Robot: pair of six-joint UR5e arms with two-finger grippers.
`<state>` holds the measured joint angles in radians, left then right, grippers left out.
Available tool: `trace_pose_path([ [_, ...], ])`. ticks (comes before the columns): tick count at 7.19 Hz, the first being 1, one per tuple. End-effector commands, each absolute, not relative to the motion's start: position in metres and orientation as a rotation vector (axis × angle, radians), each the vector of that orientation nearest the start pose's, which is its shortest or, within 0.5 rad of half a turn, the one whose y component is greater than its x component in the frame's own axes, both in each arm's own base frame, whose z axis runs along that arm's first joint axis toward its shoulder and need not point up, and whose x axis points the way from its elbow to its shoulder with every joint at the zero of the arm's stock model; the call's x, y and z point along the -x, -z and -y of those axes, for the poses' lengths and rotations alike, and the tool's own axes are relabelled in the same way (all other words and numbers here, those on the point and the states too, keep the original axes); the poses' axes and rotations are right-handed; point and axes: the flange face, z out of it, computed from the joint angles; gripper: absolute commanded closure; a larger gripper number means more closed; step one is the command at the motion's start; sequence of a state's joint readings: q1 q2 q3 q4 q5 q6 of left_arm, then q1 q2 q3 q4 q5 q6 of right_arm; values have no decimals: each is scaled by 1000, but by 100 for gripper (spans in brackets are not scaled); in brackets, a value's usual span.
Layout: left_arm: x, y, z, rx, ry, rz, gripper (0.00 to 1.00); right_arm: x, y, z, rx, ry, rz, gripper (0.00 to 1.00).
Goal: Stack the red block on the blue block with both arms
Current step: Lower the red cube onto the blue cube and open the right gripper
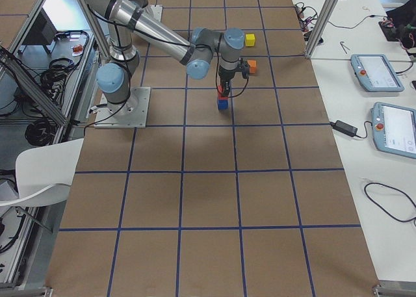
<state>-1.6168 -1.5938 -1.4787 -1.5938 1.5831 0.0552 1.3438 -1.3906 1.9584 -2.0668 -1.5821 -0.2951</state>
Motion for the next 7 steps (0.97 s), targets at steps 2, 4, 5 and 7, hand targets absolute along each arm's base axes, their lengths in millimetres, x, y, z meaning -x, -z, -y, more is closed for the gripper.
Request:
trace_pose_path([
  [2, 155, -520, 499, -158, 72, -3124, 0, -16, -255, 518, 109, -126, -3130, 100],
  [4, 155, -522, 499, -156, 77, -3126, 0, -15, -256, 518, 107, -125, -3132, 95],
  [5, 155, -520, 499, -158, 72, -3126, 0, -16, -255, 518, 107, -127, -3131, 85],
  [7, 155, -520, 500, -158, 72, -3126, 0, -15, -255, 518, 107, -128, -3133, 55],
])
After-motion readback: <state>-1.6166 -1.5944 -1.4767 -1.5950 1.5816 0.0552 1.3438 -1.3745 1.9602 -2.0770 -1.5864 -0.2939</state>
